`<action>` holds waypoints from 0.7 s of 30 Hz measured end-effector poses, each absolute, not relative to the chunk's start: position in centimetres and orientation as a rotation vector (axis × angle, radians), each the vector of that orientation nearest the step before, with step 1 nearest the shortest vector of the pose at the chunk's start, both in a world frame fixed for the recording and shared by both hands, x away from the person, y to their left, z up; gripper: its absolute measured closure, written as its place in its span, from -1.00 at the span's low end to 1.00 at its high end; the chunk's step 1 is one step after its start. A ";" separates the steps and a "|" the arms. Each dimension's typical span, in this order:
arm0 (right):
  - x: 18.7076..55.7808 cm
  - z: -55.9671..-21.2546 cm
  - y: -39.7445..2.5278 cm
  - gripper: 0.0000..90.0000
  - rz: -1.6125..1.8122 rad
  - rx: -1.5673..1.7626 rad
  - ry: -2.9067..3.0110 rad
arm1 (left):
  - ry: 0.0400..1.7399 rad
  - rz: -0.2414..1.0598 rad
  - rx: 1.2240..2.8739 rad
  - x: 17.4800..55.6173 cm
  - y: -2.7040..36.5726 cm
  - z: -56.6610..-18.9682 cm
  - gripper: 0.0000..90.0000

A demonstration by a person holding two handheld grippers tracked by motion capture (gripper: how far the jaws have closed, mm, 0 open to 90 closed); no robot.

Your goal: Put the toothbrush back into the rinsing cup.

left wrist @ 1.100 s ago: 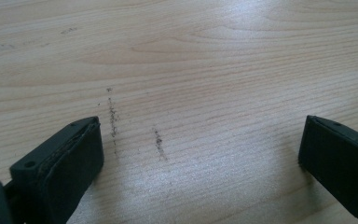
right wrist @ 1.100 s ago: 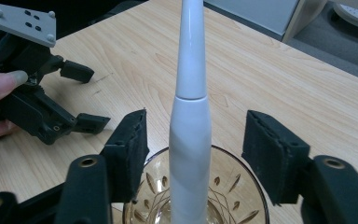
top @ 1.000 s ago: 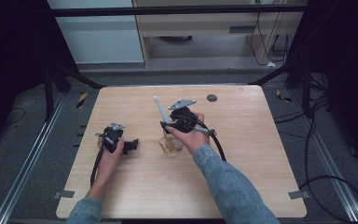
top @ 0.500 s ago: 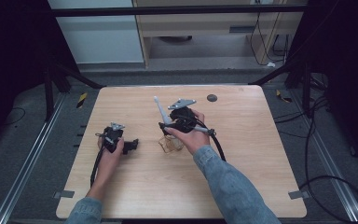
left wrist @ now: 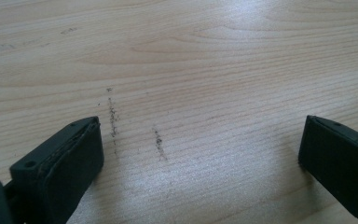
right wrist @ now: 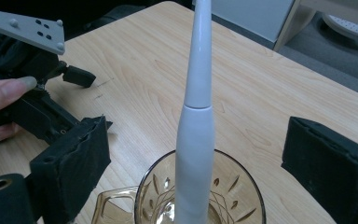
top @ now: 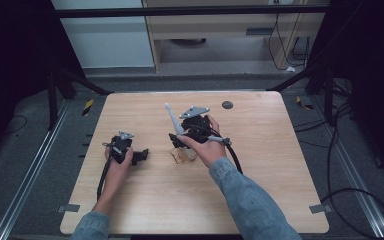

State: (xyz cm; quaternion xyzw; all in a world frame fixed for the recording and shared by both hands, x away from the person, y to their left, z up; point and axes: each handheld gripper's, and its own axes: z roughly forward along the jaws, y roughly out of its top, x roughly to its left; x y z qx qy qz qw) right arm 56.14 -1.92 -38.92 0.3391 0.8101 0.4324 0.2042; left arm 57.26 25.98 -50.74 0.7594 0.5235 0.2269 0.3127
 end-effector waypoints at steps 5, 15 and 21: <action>55.9 -38.6 -2.2 -0.86 1.195 0.953 2.235 | 1.381 0.599 2.003 57.3 26.0 -50.7 -1.00; 55.4 -38.1 -3.9 -0.83 1.205 0.980 2.172 | 1.381 0.599 2.003 57.3 26.0 -50.7 -1.00; 55.2 -38.0 -4.7 -0.83 1.206 0.988 2.167 | 1.381 0.599 2.004 57.3 26.0 -50.7 -1.00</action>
